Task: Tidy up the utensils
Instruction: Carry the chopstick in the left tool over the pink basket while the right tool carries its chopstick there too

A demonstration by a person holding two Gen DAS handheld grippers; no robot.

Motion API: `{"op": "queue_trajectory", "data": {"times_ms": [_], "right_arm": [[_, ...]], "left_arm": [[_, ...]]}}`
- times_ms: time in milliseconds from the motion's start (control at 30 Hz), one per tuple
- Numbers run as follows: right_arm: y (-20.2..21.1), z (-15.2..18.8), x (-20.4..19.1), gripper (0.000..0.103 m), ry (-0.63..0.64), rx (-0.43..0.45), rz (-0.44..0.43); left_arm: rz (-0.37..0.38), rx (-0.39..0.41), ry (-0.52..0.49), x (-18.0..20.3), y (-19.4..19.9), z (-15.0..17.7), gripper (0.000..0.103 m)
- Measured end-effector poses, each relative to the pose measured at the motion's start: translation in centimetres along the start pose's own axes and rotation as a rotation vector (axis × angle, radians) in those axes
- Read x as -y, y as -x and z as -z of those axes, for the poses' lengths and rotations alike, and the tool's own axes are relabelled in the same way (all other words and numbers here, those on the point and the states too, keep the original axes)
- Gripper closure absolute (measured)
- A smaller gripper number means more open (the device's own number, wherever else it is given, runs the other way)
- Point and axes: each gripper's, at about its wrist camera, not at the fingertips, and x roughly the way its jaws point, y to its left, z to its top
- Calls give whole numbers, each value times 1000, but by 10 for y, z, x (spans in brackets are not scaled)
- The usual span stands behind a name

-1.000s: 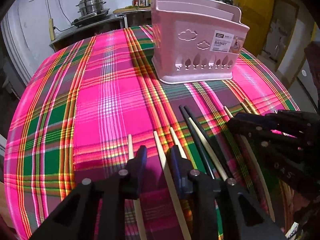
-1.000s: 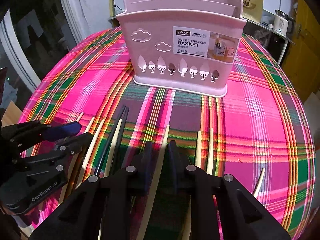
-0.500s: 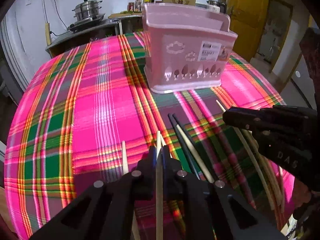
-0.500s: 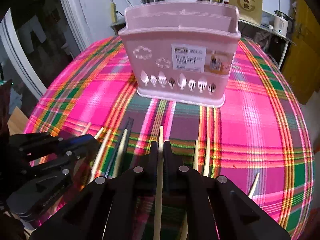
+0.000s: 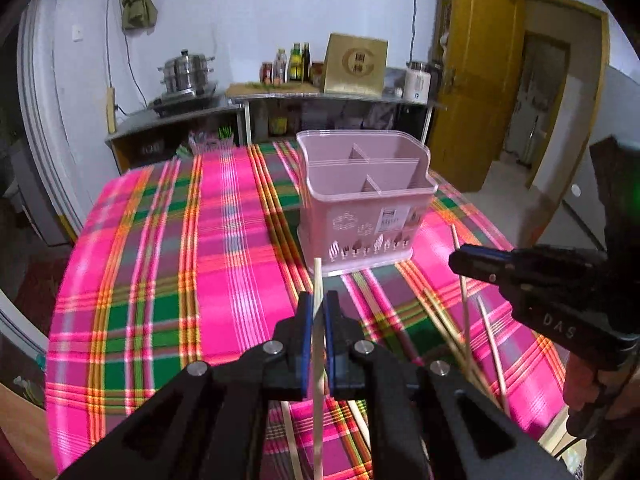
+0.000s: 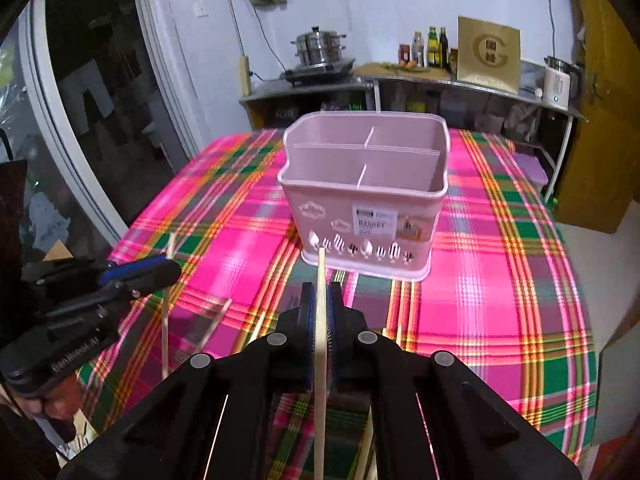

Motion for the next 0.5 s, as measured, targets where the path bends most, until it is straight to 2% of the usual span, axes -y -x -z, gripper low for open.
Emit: {"op": "queue_trajectory", "data": {"times_ms": [167, 500], "right_arm": [[20, -6, -4, 98, 11, 43, -4], [45, -20, -5, 98, 36, 110, -3]], "left_arm": [[2, 48, 3, -2, 22, -8, 97], [10, 86, 4, -1, 37, -24, 97]]}}
